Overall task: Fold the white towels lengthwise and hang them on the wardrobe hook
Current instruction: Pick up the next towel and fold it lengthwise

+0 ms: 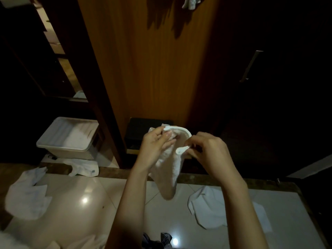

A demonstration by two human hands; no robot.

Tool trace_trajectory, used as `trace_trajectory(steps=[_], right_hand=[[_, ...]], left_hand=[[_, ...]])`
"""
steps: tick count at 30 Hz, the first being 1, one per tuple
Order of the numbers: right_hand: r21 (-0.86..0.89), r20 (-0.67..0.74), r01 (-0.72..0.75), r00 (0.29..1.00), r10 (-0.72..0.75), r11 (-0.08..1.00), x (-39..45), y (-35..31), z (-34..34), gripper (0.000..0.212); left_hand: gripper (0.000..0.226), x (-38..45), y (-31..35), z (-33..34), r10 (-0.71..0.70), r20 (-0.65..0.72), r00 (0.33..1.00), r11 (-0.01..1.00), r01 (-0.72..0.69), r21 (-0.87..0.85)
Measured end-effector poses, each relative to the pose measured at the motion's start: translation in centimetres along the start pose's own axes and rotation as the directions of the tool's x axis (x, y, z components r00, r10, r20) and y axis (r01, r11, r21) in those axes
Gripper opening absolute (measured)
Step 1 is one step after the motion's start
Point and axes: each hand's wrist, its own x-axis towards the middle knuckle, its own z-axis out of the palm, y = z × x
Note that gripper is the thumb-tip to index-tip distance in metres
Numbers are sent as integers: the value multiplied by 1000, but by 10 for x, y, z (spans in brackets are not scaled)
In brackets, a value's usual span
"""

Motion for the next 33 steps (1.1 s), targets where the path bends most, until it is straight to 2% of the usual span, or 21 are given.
trace_trajectory(steps=[4, 8, 14, 17, 20, 22, 24, 27, 31, 33], right_hand=[[29, -164, -33, 986, 37, 999, 3, 5, 2, 20], [140, -137, -73, 986, 93, 987, 6, 5, 1, 28], [109, -164, -75, 982, 92, 991, 9, 6, 2, 19], [236, -192, -74, 974, 121, 969, 11, 6, -1, 10], [348, -261, -58, 952, 157, 936, 11, 4, -4, 11], [452, -279, -27, 945, 170, 892, 12, 3, -7, 11], [561, -264, 20, 952, 156, 828, 13, 0, -12, 16], [676, -250, 93, 962, 108, 731, 14, -3, -20, 31], [845, -237, 124, 959, 156, 520, 14, -2, -25, 28], [863, -245, 119, 948, 202, 490, 14, -1, -25, 28]], left_hand=[[22, -4, 4, -2, 38, 123, 992, 994, -50, 95], [25, -3, 7, 1, 43, 178, 983, 985, -71, 154], [26, -2, 9, 9, 40, 250, 967, 986, -78, 145], [28, -1, 11, 13, 13, 268, 963, 991, -48, 123], [25, -1, 11, 14, -8, 265, 964, 997, -12, 75], [18, -2, 11, 15, 19, 275, 961, 992, -53, 117], [41, -2, 8, 15, 78, 285, 955, 974, -134, 184], [56, -1, -1, 15, 46, 289, 956, 980, -99, 172], [61, -1, -6, 13, 16, 331, 943, 984, -75, 165], [56, -2, -5, 12, -46, 372, 927, 975, -39, 218]])
